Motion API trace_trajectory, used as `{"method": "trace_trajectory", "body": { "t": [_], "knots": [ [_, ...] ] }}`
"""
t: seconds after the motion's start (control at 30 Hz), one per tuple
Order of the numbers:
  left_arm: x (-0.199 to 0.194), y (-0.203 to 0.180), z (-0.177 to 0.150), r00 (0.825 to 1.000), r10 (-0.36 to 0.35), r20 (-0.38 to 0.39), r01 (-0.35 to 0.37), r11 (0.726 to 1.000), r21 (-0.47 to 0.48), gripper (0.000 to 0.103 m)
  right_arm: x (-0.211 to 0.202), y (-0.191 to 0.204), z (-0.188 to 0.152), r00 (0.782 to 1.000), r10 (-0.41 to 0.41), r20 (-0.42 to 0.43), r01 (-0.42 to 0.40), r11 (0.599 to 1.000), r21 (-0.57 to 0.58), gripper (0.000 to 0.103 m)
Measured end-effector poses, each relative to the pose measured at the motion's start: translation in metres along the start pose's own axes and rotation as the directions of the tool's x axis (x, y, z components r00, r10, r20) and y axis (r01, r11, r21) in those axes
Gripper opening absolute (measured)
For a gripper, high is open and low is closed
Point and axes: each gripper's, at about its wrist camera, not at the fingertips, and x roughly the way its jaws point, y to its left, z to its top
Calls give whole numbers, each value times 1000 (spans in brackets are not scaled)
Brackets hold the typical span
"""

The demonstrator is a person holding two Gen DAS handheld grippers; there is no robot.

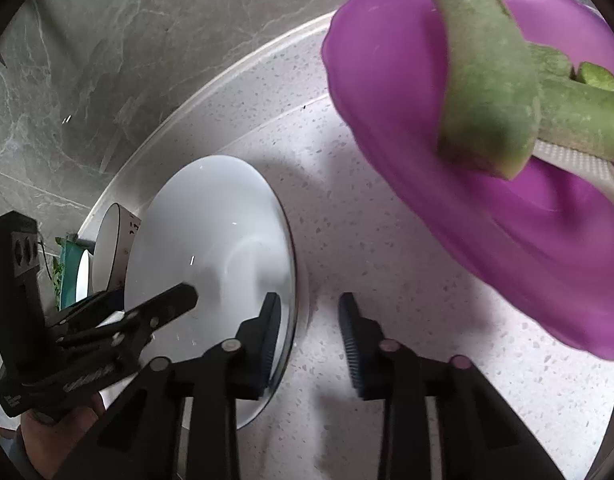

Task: Organize plates and bowls
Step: 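Close both grippers on the rim of the large white bowl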

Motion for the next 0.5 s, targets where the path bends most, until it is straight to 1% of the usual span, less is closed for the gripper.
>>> {"method": "trace_trajectory", "body": {
  "t": [0.03,0.07,0.13,0.2,0.4,0.5],
  "knots": [
    [3,-1,1,1000,-1,0,1,1000,6,30,1,2,1,1000,4,1,-4,1000,-7,21],
    [6,-1,1,1000,-7,-3,7,1000,7,26,0,3,1,1000,5,2,-5,1000,-13,18],
    [8,2,1,1000,-20,-11,20,1000,4,21,-1,5,2,1000,-10,2,10,1000,-28,17],
    [11,4,2,999,-30,-17,30,1000,-1,15,-1,4,4,1000,-1,1,1,1000,-27,17],
    [12,3,1,999,-48,-23,48,999,4,13,-1,3,2,1000,4,-7,-4,1000,-9,17],
    [3,0,-7,999,-51,-21,51,999,12,13,-6,3,-3,1000,11,-9,-11,1000,3,17]
  ]
}}
